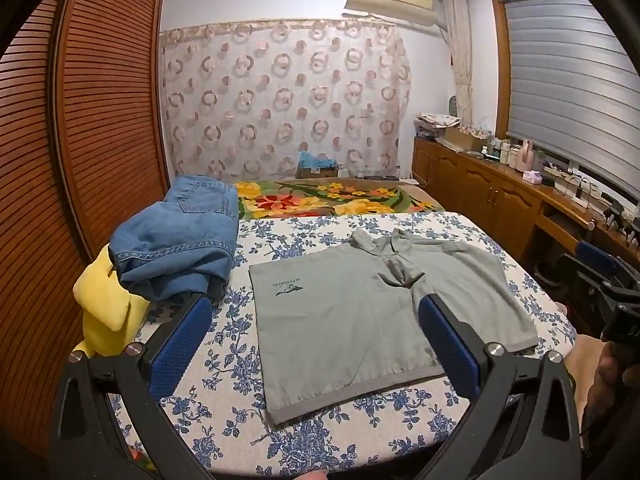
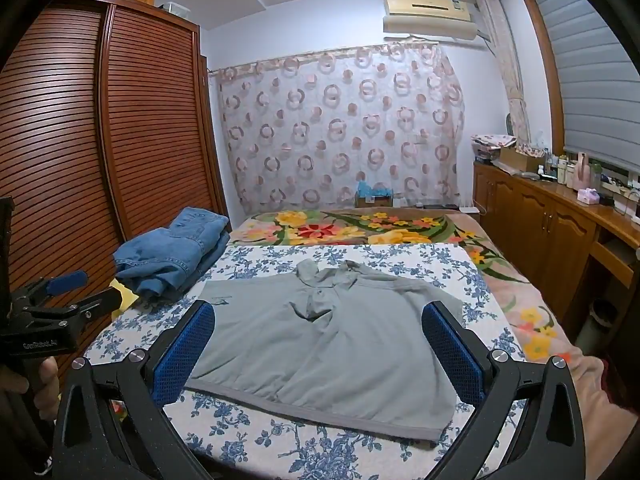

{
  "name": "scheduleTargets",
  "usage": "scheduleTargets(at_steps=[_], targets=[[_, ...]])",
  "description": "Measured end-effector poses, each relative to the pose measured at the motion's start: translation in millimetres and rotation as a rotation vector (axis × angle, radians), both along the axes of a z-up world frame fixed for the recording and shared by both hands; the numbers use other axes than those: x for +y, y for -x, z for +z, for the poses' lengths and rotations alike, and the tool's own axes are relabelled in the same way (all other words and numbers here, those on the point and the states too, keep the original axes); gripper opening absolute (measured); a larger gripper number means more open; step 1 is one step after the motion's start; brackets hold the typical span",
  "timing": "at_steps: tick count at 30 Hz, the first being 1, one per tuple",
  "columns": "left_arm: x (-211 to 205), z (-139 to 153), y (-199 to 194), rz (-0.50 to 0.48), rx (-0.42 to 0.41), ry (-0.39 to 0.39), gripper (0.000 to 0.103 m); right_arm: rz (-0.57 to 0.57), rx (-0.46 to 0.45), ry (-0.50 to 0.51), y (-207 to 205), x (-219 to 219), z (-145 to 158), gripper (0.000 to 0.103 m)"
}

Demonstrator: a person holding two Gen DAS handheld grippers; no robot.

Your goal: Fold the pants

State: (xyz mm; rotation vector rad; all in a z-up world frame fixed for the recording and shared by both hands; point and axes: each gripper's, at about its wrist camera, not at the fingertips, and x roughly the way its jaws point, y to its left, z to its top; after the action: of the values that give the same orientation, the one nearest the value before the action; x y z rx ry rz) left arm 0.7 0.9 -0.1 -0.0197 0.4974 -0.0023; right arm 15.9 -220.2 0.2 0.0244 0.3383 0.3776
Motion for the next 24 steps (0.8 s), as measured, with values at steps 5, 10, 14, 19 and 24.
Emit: scheduleTargets(at_steps=[5,10,14,19,24], targets=[[0,0,0,0.0,-0.003,-0.001,0.103,0.001,0.0,0.0,0,0,0,0.103],[1,7,0,-0.001,-0.007,0.001,0.103,0.0,0.0,0.0,0,-1,0,0.103],[1,10,0,-0.001,-0.009,0.002,0.103,-0.001,0.002,-0.001,3,1,1,0.103],[2,9,0,-0.002,-0.011,0.001,0.103,0.0,0.004,-0.002,4,2,1,0.103],[2,9,1,-0.002,-0.013,0.004,0.103,0.0,0.007,-0.005,2,1,0,0.103]])
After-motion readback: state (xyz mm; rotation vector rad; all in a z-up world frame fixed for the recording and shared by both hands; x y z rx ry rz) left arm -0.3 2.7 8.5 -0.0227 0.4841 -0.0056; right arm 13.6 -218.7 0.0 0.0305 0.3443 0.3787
